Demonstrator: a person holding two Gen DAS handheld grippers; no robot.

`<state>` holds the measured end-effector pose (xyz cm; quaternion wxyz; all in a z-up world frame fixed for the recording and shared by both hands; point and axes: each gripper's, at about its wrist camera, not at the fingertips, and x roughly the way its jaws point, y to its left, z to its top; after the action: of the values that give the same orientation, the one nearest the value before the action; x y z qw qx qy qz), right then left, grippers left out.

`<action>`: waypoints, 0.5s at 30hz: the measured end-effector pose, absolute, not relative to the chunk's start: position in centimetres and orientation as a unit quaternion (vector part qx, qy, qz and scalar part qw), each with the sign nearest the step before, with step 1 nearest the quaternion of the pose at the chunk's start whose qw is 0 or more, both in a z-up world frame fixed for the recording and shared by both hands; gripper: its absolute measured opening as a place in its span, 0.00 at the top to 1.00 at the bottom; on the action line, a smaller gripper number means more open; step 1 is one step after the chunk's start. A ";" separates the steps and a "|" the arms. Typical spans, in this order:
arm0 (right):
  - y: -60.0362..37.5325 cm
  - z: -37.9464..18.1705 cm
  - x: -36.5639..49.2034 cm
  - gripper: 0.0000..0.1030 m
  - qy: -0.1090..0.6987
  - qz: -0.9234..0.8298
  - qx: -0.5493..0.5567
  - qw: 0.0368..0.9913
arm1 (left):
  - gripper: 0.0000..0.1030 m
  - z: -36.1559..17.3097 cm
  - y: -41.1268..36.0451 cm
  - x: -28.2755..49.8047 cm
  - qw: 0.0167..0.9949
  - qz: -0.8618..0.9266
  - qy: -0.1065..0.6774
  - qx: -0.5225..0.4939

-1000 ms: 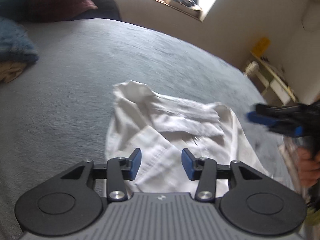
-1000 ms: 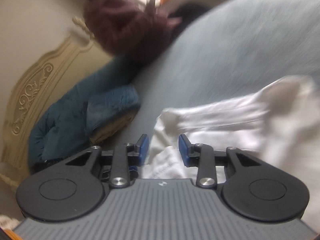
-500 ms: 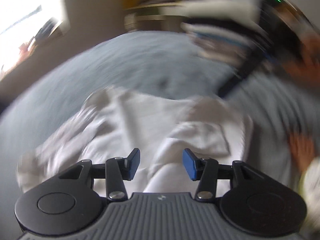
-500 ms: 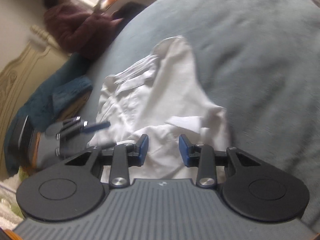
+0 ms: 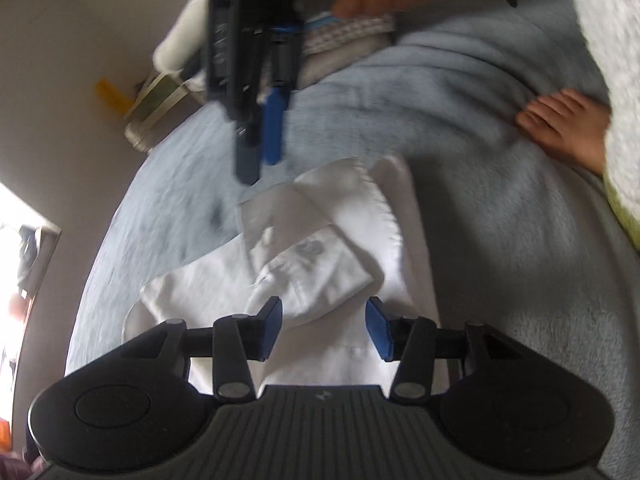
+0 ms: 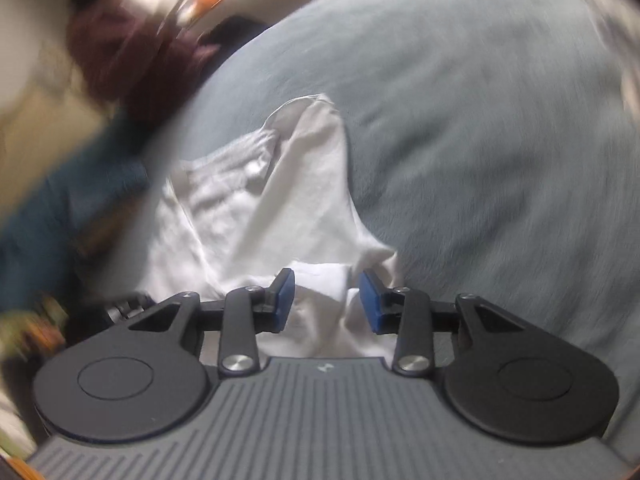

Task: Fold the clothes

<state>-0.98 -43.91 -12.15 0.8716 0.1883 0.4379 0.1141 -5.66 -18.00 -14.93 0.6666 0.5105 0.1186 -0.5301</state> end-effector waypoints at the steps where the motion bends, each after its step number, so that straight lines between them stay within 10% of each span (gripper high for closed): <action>1: -43.1 -11.8 -1.1 0.66 0.431 0.118 0.147 0.882 | 0.53 -15.1 -18.1 -5.6 0.665 -0.531 0.114 0.512; 9: -38.6 -12.1 -1.7 0.68 0.401 0.182 -0.068 0.895 | 0.69 -14.8 -18.5 -4.5 0.676 -0.545 0.125 0.479; 15: -37.8 -12.2 -0.4 0.96 0.390 0.186 -0.113 0.895 | 0.84 -13.9 -18.1 -2.5 0.715 -0.539 0.145 0.421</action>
<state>-0.40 -37.84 -12.19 0.8946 -0.1125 0.3905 0.1859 -2.52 -18.07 -13.87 0.7151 0.4212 0.1449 -0.5387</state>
